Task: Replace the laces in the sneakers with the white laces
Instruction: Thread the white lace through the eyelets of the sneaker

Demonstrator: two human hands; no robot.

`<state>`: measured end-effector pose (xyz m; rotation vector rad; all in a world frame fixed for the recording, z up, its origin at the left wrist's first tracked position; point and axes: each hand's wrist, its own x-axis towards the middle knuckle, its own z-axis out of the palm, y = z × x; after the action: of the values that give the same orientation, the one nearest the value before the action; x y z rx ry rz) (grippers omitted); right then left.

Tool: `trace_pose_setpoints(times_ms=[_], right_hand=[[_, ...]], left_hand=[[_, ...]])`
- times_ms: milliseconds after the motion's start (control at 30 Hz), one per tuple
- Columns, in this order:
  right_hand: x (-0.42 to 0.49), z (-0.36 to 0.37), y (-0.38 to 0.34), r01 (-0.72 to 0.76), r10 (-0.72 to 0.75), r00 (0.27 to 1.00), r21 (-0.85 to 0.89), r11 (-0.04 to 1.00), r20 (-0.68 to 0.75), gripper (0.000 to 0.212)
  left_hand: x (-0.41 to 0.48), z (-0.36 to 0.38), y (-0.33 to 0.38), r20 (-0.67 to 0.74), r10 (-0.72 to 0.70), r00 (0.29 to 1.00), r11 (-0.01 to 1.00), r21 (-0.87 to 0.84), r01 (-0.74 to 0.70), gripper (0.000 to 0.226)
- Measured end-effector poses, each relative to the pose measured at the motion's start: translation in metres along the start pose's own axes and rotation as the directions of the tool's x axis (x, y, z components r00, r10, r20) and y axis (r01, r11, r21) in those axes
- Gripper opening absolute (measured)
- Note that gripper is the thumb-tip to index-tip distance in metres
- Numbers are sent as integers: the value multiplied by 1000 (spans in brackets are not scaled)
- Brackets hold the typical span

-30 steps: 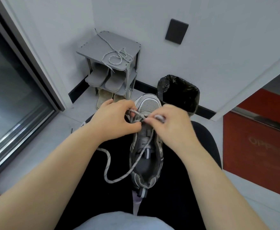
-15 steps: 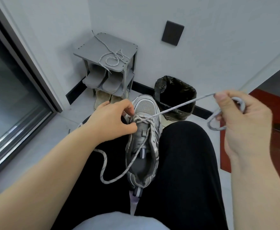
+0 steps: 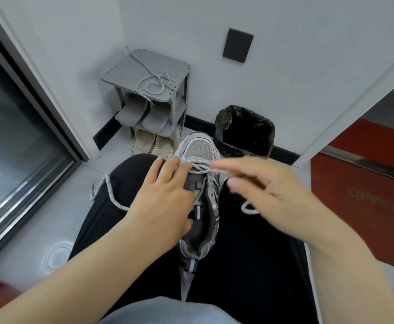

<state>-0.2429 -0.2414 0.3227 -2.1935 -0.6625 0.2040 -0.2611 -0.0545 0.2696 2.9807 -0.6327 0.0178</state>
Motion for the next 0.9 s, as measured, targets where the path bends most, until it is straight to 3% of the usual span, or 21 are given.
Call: trace_pose_setpoints(times_ms=[67,100,200,300,367,433,533,600,700,900], right_hand=[[3,12,9,-123,123,985,-8,992,117,29],[4,18,15,-163,168,980,-56,985,109,27],[13,23,31,-269,253,962,-198,942,-104,9],[19,23,38,-331,317,929,-44,943,-193,9],[21,26,37,-329,318,926,-21,944,-202,11],[22,31,37,-317,305,933,-36,948,-194,15],[24,36,38,-328,318,935,-42,944,-160,24],[25,36,39,-333,325,932,-28,942,-160,22],[25,36,41,-338,329,931,-32,941,-158,20],[26,36,43,-307,290,947,-118,944,-140,20]], left_hand=[[-1,0,0,-2,25,1000,999,-21,-25,16],[-1,-1,1,-28,28,999,998,-58,-30,11],[2,-14,-3,-38,-127,991,915,-391,102,10],[12,-25,-26,-75,-283,956,820,-536,201,9],[19,-28,-42,-130,-339,932,850,-467,244,13],[24,-26,-46,-238,-342,909,887,-400,229,32],[27,-24,-28,-302,-216,929,934,-340,107,36],[29,-18,-9,-196,-169,966,956,-271,113,29],[33,-3,5,-47,-212,976,954,-224,197,25],[36,7,7,-81,-308,948,899,-352,262,18]])
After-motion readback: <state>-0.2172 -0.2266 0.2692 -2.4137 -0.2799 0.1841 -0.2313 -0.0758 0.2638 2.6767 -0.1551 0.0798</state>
